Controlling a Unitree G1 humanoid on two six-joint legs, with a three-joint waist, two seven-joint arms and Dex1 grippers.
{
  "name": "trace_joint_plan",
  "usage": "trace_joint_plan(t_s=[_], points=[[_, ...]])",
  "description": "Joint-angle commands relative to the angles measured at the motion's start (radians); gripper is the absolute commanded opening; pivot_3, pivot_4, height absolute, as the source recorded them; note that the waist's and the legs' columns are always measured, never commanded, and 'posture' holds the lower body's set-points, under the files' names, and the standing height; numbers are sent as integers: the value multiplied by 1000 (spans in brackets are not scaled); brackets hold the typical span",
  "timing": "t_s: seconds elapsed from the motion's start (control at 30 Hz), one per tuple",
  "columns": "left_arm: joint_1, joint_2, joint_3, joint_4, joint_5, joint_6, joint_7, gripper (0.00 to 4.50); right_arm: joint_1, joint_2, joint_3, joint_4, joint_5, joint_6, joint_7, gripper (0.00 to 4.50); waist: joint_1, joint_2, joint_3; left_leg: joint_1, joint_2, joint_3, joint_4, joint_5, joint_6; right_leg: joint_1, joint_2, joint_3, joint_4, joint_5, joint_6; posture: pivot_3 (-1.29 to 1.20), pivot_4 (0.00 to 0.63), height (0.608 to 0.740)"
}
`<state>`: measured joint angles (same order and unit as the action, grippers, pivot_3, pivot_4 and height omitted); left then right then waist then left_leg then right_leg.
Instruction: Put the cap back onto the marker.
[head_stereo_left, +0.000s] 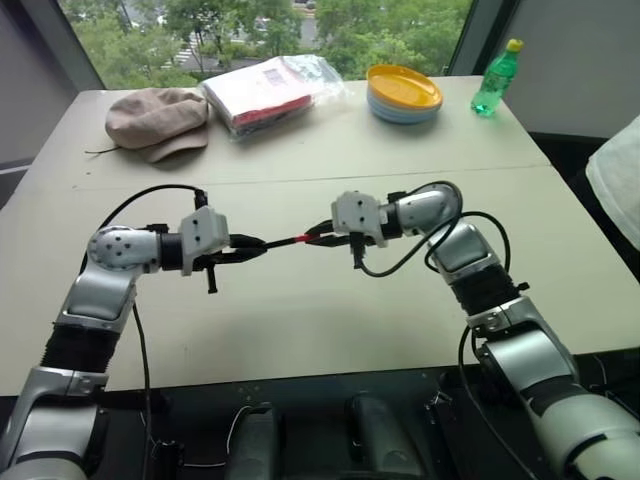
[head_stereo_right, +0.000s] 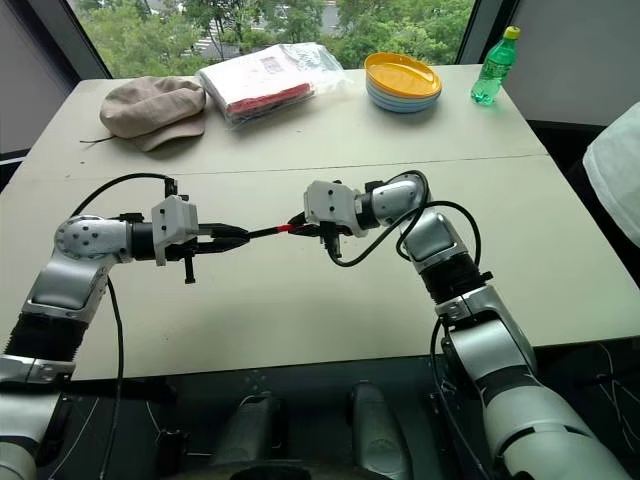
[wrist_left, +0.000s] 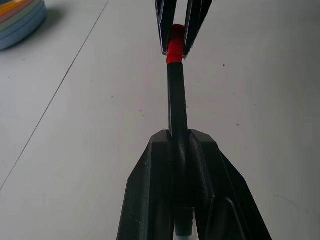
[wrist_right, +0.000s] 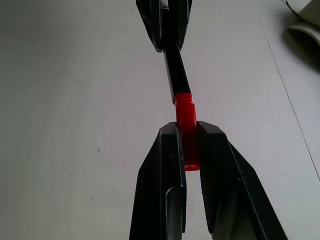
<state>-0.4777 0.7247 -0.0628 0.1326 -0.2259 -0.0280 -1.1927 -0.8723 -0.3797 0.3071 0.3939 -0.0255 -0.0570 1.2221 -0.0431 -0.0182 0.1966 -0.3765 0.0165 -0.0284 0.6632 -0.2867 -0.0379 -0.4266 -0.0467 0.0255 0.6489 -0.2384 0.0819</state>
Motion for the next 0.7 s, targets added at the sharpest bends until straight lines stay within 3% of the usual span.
trace_joint_plan(t_s=[0.03, 0.7], points=[[-5, 5, 4, -44, 7, -21, 6, 0, -27, 20, 8, -47, 16, -8, 0, 13, 0, 0, 0, 0, 0, 0, 0, 0, 0, 0, 0, 0, 0, 0, 0, 0, 150, 740], [-27, 5, -10, -38, 5, 1, -59, 0, -35, 43, 50, -124, 21, -35, 53, 13, 0, 0, 0, 0, 0, 0, 0, 0, 0, 0, 0, 0, 0, 0, 0, 0, 150, 740]])
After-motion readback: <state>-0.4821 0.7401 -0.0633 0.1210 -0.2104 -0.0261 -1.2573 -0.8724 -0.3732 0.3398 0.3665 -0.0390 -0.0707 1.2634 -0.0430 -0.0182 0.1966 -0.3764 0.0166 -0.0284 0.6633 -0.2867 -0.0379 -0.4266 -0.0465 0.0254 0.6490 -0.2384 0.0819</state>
